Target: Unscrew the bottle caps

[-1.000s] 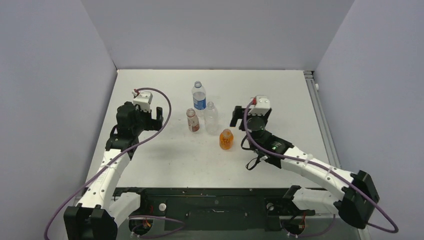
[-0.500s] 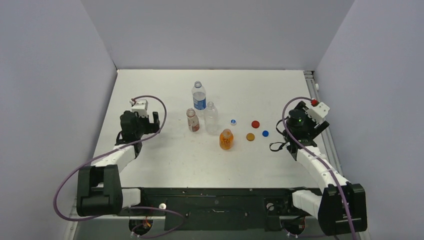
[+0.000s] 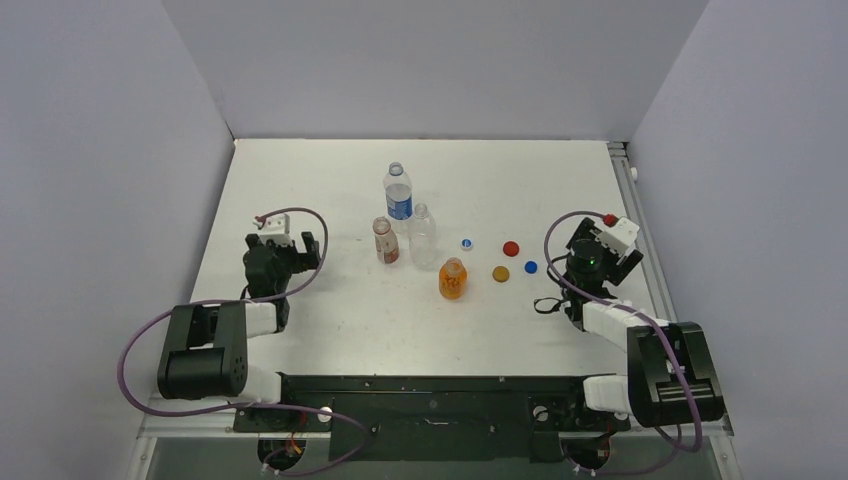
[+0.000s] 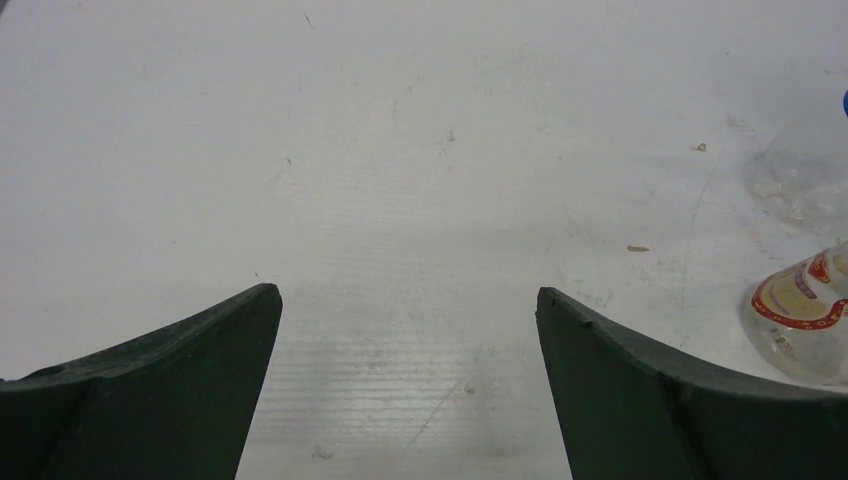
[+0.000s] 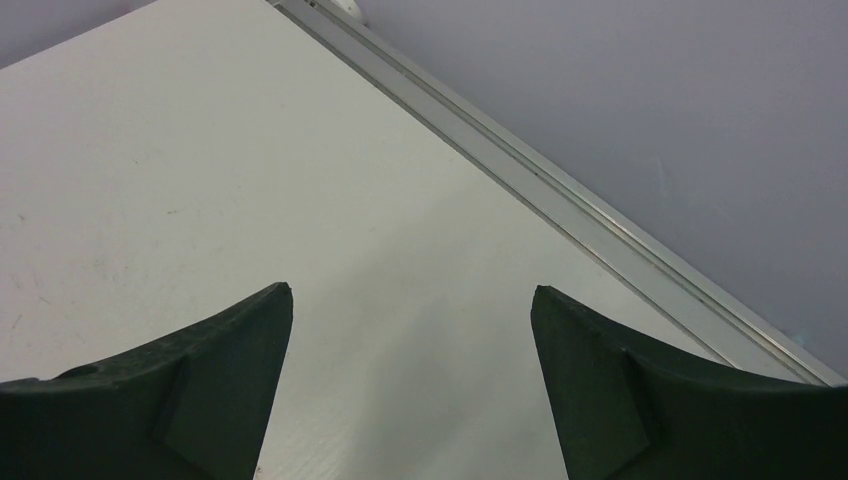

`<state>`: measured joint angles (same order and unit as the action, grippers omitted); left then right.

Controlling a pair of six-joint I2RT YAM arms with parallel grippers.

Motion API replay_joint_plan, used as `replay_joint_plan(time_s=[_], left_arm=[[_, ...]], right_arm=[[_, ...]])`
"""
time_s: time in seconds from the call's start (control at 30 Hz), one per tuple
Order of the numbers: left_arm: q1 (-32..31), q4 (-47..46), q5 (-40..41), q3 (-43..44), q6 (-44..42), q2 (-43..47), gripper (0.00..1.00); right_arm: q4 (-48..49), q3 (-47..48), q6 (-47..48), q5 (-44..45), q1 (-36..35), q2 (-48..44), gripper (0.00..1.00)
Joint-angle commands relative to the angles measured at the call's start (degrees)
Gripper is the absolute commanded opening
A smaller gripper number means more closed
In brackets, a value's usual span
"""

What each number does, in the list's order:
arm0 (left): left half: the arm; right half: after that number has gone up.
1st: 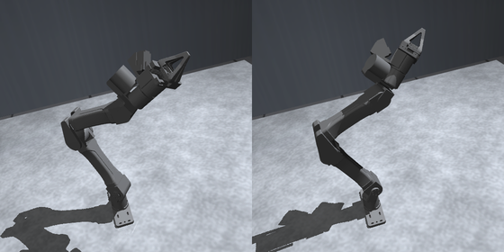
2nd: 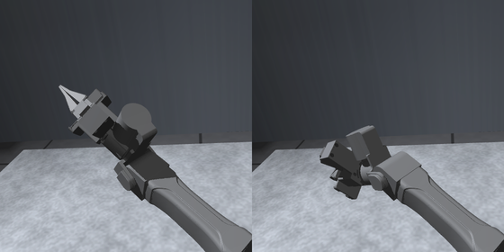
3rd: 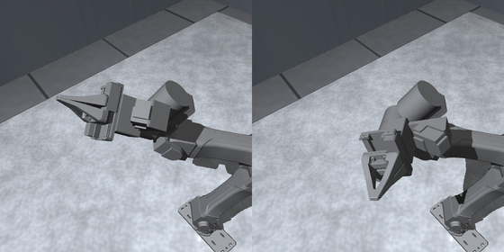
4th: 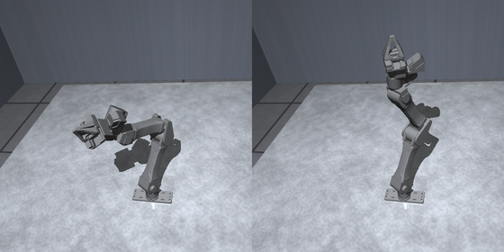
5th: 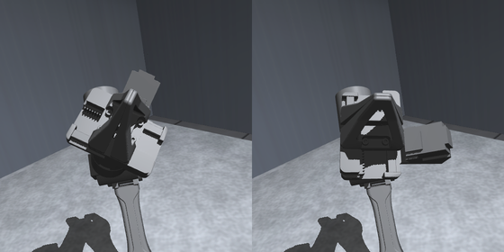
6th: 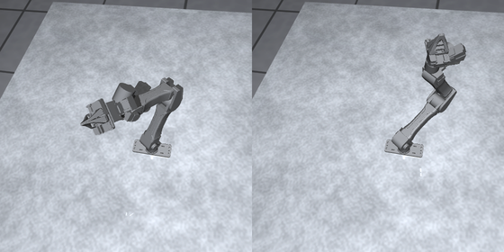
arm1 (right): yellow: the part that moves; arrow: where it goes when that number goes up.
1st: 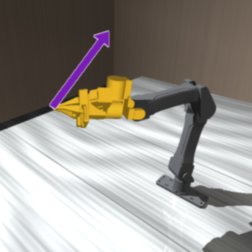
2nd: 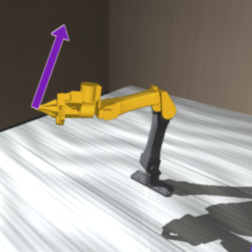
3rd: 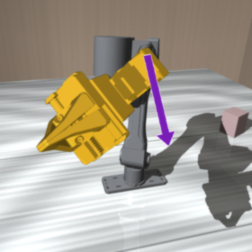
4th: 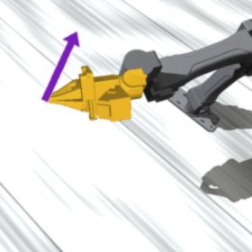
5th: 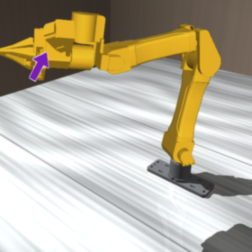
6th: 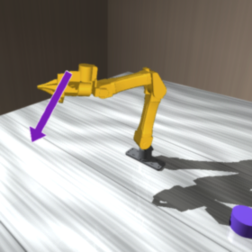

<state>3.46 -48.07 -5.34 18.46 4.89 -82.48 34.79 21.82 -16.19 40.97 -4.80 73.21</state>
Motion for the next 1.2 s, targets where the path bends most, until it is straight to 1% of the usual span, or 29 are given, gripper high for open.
replay_joint_plan(time_s=[0.0, 0.03, 0.07, 0.13, 0.2, 0.23, 0.27, 0.3, 0.33, 0.37, 0.4, 0.43, 0.47, 0.5, 0.67, 1.17], left_arm=[[-0.99, -13.89, 2.58, -3.94, 0.51, 0.43, 0.96], [-1.17, -17.14, 4.02, -6.65, 0.70, -1.45, 0.96], [-1.31, -23.69, 4.33, -7.77, 0.84, -1.98, 0.97], [-1.91, -21.43, 5.84, -8.44, 1.15, -0.52, 0.97], [-2.12, -23.96, 7.09, -8.55, 0.75, -1.74, 0.97], [-2.29, -22.78, 6.94, -8.41, 0.61, -1.37, 0.97], [-2.44, -21.63, 7.07, -7.92, 0.51, -1.06, 0.97], [-2.72, -20.61, 7.14, -7.65, 0.45, -1.07, 0.97], [-2.74, -20.50, 7.03, -6.99, 0.18, -1.35, 0.97], [-2.78, -19.74, 6.47, -6.53, 0.07, -1.94, 0.97], [-2.77, -18.22, 5.93, -4.82, -0.13, -2.01, 0.97], [-2.90, -14.29, 6.03, -3.82, -0.44, -1.95, 0.97], [-2.92, -13.83, 6.70, -3.24, -0.81, -2.01, 0.97], [-2.98, -14.44, 6.81, -3.29, -0.87, -2.26, 0.97], [-2.95, -14.60, 7.92, -3.64, -0.53, -1.67, 0.97], [-2.94, -14.36, 8.53, -3.65, -0.49, -1.63, 0.97]], right_arm=[[14.37, -2.87, 2.39, -1.38, 0.23, 2.39, 0.84], [16.18, -3.70, 2.83, -2.49, 0.01, 2.47, 0.84], [17.33, -4.24, 3.97, -2.88, -0.15, 2.47, 0.84], [20.06, -5.75, 5.52, -2.27, -1.50, 2.29, 0.84], [23.11, -6.64, 7.11, 0.07, -3.90, 3.08, 0.85], [22.71, -6.65, 6.80, -0.06, -3.86, 2.97, 0.85], [22.40, -6.38, 6.61, -0.78, -3.19, 3.02, 0.85], [22.33, -6.50, 6.30, -4.29, -2.58, 3.66, 0.85], [25.55, -8.92, 6.76, -6.42, -1.31, 4.82, 0.85], [30.55, -9.70, 6.97, -6.36, -1.20, 5.60, 0.86], [28.38, -8.77, 6.31, -6.70, -0.94, 4.96, 0.86], [26.45, -7.87, 6.16, -6.74, -0.80, 5.86, 0.86], [26.72, -7.46, 6.12, -6.66, -0.71, 6.23, 0.86], [25.31, -7.35, 5.52, -6.77, -0.64, 5.56, 0.86], [27.12, -8.22, 5.81, -6.90, -0.52, 5.34, 0.87], [27.13, -8.46, 5.90, -6.77, -0.56, 5.27, 0.87]])
